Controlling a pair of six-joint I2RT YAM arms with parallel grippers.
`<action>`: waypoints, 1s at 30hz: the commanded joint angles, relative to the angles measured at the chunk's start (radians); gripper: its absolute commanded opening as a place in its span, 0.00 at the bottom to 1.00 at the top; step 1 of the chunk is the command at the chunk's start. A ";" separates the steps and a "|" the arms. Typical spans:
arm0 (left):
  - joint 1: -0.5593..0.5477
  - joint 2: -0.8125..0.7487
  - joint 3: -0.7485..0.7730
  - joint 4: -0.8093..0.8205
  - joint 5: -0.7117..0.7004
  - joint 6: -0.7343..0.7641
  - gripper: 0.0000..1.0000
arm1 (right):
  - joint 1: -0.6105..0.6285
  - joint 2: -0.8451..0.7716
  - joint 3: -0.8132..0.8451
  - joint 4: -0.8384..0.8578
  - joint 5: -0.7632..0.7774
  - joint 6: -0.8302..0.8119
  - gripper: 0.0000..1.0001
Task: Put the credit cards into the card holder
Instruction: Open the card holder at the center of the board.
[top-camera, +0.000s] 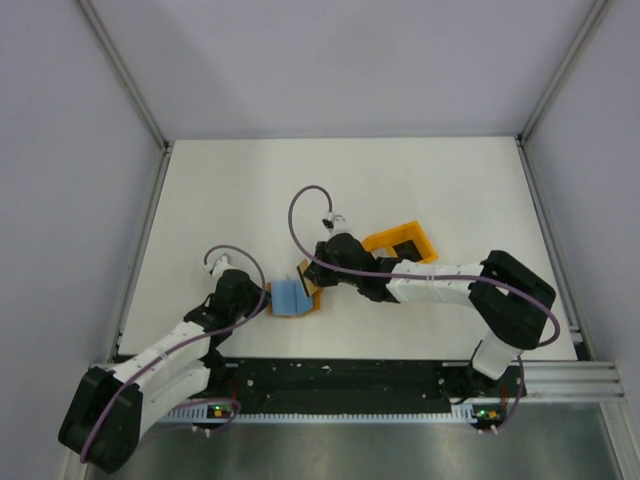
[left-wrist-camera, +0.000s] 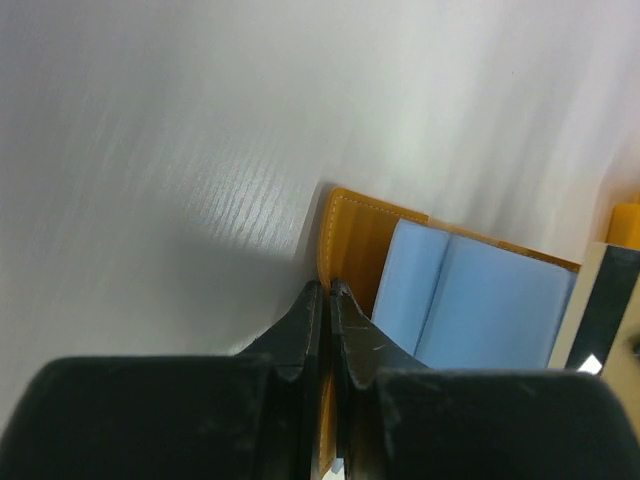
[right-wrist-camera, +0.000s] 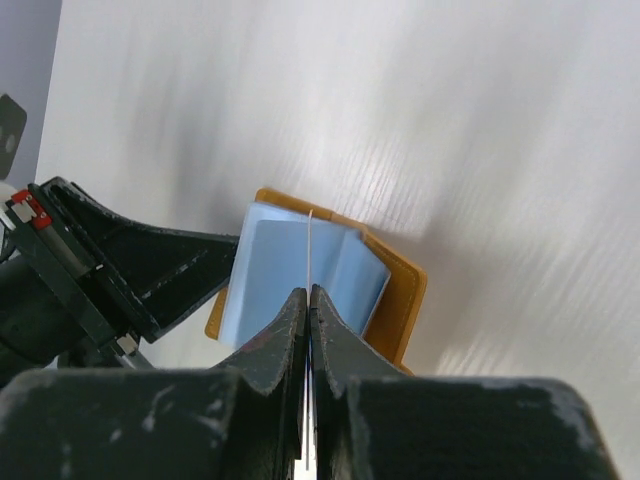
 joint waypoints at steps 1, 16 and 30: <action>-0.003 -0.002 -0.020 0.013 -0.020 0.002 0.00 | -0.006 -0.053 -0.005 -0.032 0.104 -0.022 0.00; -0.003 -0.006 -0.023 0.007 -0.025 0.002 0.00 | -0.005 -0.068 -0.032 -0.081 0.161 0.000 0.00; -0.003 -0.008 -0.023 0.005 -0.023 0.002 0.00 | -0.012 -0.078 -0.069 -0.069 0.179 0.035 0.00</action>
